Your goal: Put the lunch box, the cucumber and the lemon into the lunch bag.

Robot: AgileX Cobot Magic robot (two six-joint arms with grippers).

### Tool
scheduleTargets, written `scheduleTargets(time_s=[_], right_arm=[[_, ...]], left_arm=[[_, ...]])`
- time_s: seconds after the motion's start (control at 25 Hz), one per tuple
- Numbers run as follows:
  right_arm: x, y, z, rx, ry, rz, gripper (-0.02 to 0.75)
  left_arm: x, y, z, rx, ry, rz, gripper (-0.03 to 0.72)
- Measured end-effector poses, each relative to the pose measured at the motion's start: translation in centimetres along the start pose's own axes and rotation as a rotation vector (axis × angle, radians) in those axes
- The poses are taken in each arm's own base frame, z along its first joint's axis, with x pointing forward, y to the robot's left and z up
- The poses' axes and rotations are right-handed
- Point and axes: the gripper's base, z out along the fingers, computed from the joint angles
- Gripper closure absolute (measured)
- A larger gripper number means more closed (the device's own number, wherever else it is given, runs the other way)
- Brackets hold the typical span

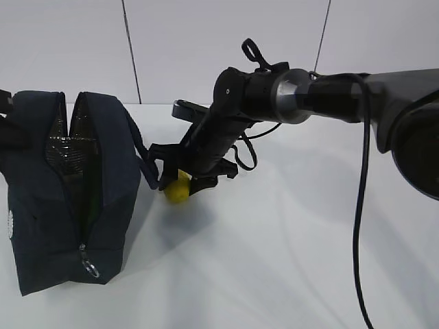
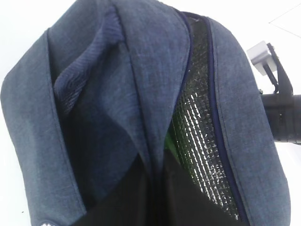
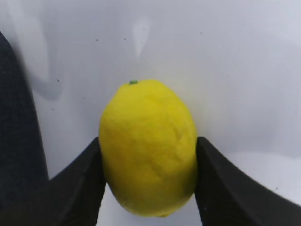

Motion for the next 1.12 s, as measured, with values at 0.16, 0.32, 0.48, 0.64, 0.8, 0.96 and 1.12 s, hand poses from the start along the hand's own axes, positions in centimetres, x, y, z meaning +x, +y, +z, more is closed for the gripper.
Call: scheduleTargets(time_s=[0.16,0.32,0.48,0.64,0.8,0.96,1.12], right_arm=[[0.1,0.0,-0.3,0.012,0.016,-0.014,0.307],[-0.3,0.6,-2.7,0.051,0.0,-0.08,0.307],[-0.9,1.9,-6.9,0.071,-0.044,-0.142,0.307],[-1.0,3.9,-12.0,0.05,-0.106,-0.194,0.307],[-0.4,6.4,-16.9,-0.052,-0.155,-0.232,0.307],[1.2,9.4,-18.0,-0.193,-0.126,-0.294,0.307],[3.2,12.3,-16.8,-0.242,-0.081,-0.38,0.307]], left_arm=[[0.0,0.0,0.0,0.0,0.0,0.0,0.684],[0.0,0.0,0.0,0.0,0.0,0.0,0.684],[0.0,0.0,0.0,0.0,0.0,0.0,0.684],[0.0,0.0,0.0,0.0,0.0,0.0,0.684],[0.0,0.0,0.0,0.0,0.0,0.001,0.684],[0.0,0.0,0.0,-0.001,0.0,0.002,0.684],[0.0,0.0,0.0,-0.001,0.0,0.002,0.684]])
